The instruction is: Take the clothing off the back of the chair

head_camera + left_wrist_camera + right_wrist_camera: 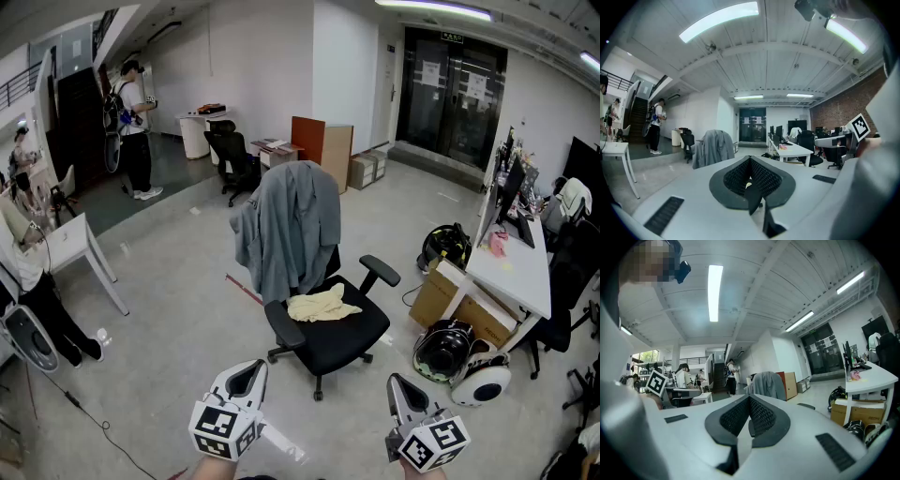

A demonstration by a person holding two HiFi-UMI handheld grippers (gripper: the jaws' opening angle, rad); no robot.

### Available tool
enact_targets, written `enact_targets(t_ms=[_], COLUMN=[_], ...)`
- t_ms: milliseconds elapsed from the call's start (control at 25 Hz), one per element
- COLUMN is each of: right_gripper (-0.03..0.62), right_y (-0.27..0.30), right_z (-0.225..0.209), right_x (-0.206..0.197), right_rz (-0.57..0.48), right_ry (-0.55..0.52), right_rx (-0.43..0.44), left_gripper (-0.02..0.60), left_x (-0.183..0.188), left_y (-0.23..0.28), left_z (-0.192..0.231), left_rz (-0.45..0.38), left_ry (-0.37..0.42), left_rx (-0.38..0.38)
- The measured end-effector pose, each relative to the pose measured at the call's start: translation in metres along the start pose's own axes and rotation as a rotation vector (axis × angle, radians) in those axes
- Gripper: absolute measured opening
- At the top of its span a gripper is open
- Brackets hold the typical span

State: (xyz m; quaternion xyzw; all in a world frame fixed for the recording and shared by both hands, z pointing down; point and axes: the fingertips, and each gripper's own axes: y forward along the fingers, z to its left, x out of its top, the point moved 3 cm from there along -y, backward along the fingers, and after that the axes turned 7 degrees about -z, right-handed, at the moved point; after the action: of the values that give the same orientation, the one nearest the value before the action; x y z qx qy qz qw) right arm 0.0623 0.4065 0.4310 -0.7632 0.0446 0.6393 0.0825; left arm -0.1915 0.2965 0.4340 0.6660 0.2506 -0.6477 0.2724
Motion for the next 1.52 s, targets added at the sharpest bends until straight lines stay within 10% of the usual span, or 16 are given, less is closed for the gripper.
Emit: enact_targets(t_ms=[280,480,720,1520], right_gripper=[0.012,0.012,0.014,0.014], right_y=[-0.02,-0.026,-0.008,0.225], right_z=[-0.02,-0.026,-0.047,-0.091], right_x=[0.003,-0.012,-0.029,-0.058], right_rz=[0.014,0.056,0.102,0.231], right_ry=[-0.004,0.079,0.083,0.095], right_rx=[0.006,0.015,0.001,0.024], left_gripper=[0.005,0.005,0.005,0.005], left_x=[-0.008,-0.027,-0.034,-0.056], left_y=[0.015,0.019,0.043,0.234], left_z=[-0.039,-0.035,-0.036,0.118], left_rz=[0.012,0.029,0.063,0.09], left_ry=[-0.037,-0.305,0.002,-0.057], left_rx=[-0.02,0.015,0.0,-0.03])
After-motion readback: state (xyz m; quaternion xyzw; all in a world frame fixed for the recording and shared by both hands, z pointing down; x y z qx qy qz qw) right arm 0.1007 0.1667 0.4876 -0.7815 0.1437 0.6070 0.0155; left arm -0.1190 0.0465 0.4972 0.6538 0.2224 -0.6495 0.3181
